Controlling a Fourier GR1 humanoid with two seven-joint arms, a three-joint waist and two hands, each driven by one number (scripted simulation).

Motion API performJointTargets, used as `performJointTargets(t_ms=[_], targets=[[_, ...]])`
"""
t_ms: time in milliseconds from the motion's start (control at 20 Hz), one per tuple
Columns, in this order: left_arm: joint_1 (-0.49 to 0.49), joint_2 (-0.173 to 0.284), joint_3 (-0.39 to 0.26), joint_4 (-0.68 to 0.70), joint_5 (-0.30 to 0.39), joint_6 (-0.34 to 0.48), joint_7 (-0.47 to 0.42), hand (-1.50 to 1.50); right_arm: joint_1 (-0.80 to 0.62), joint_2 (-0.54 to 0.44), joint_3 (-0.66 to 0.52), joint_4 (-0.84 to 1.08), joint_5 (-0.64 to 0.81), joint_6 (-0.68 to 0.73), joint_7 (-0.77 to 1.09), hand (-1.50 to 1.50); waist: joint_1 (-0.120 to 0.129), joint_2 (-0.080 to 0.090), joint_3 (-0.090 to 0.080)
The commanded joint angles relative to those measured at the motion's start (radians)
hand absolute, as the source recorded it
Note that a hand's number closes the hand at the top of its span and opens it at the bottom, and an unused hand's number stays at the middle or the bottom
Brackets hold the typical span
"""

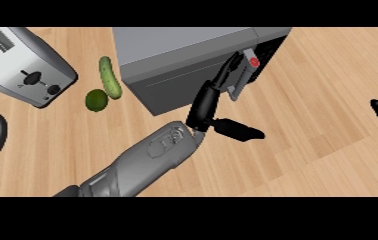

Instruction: Pick up the milk, place it into the microwave and close the microwave

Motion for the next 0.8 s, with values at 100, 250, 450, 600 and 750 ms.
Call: performJointTargets(t_ms=[100, 250, 450, 600, 750], targets=[[-0.058, -0.008, 0.013, 0.050, 0.051, 0.022, -0.022, -1.50, -0.034, -0.034, -0.009, 0.009, -0.035, 0.005, 0.028, -1.50, -0.022, 0.008, 0.001], [-0.064, -0.008, 0.006, 0.063, 0.069, 0.021, -0.037, -1.50, -0.050, -0.048, -0.015, 0.008, -0.054, -0.001, 0.044, -1.50, -0.029, 0.009, 0.000], [-0.070, -0.008, -0.001, 0.071, 0.093, 0.032, -0.061, -1.50, -0.065, -0.066, -0.031, 0.024, -0.071, -0.006, 0.055, -1.50, -0.041, 0.010, 0.002], [-0.081, -0.008, -0.001, 0.081, 0.110, 0.032, -0.077, -1.50, -0.070, -0.074, -0.031, 0.023, -0.083, -0.006, 0.066, -1.50, -0.043, 0.008, 0.002], [-0.080, -0.008, -0.008, 0.088, 0.131, 0.039, -0.088, -1.50, -0.079, -0.080, -0.030, 0.025, -0.102, -0.003, 0.074, -1.50, -0.048, 0.006, 0.002]])
